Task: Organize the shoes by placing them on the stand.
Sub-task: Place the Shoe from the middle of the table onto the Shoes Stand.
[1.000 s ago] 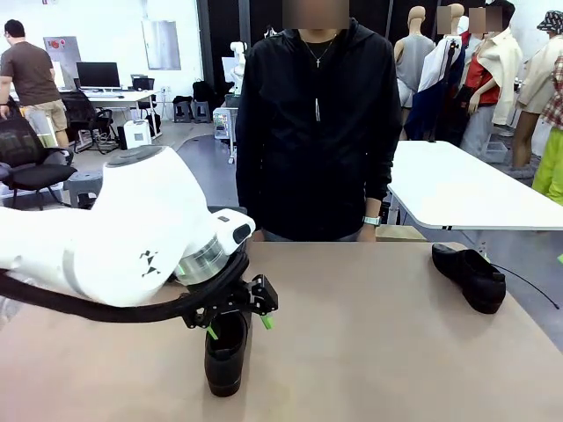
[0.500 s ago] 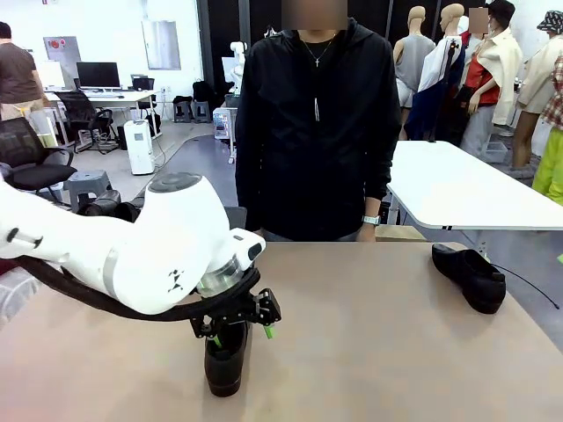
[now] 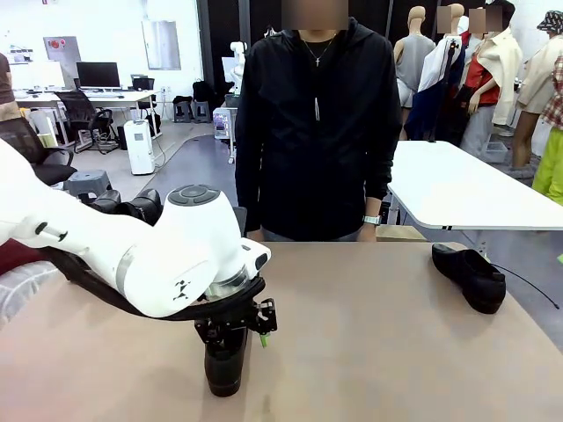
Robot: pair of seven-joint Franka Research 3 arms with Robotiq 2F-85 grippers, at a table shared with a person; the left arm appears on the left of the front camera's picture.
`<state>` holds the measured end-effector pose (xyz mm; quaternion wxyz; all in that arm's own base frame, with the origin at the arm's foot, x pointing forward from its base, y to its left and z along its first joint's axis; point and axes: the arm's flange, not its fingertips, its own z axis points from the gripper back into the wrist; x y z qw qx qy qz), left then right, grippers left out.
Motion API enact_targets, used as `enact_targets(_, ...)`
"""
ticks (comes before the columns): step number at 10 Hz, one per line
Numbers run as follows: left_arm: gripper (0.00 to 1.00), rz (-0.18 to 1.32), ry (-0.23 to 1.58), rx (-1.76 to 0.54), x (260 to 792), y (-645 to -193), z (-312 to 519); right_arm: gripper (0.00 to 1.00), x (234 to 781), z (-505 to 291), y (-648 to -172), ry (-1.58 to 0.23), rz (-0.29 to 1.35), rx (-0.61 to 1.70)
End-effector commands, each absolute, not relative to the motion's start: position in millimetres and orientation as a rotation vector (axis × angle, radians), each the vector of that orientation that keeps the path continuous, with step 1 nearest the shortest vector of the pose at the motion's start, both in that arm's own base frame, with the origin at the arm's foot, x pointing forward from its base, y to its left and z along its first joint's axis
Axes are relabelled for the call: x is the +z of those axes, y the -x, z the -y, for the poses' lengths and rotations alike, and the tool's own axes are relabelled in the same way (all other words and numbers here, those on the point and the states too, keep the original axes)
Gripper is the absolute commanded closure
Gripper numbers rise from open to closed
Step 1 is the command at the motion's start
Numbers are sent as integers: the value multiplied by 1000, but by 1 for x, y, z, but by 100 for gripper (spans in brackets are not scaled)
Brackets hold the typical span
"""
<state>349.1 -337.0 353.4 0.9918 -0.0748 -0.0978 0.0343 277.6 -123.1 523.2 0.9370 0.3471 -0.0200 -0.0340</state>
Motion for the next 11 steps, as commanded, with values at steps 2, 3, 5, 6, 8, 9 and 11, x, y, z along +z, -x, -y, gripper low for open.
enact_targets(2, 100, 209, 121, 93, 351, -353, 347, 0, 526, 120, -278, -716, 45, -96)
enact_targets(3, 100, 207, 120, 92, 351, -353, 347, 0, 526, 120, -278, -716, 45, -96)
enact_targets(5, 100, 202, 119, 98, 351, -352, 346, 0, 526, 120, -278, -716, 45, -96)
enact_targets(6, 100, 199, 117, 96, 352, -352, 346, 0, 526, 120, -278, -716, 45, -96)
enact_targets(8, 100, 195, 105, 101, 356, -350, 343, 0, 526, 120, -278, -716, 45, -96)
enact_targets(9, 100, 154, 110, 77, 364, -344, 338, 0, 526, 120, -278, -716, 45, -96)
enact_targets(11, 100, 145, 111, 46, 396, -314, 322, 0, 526, 120, -278, -716, 45, -96)
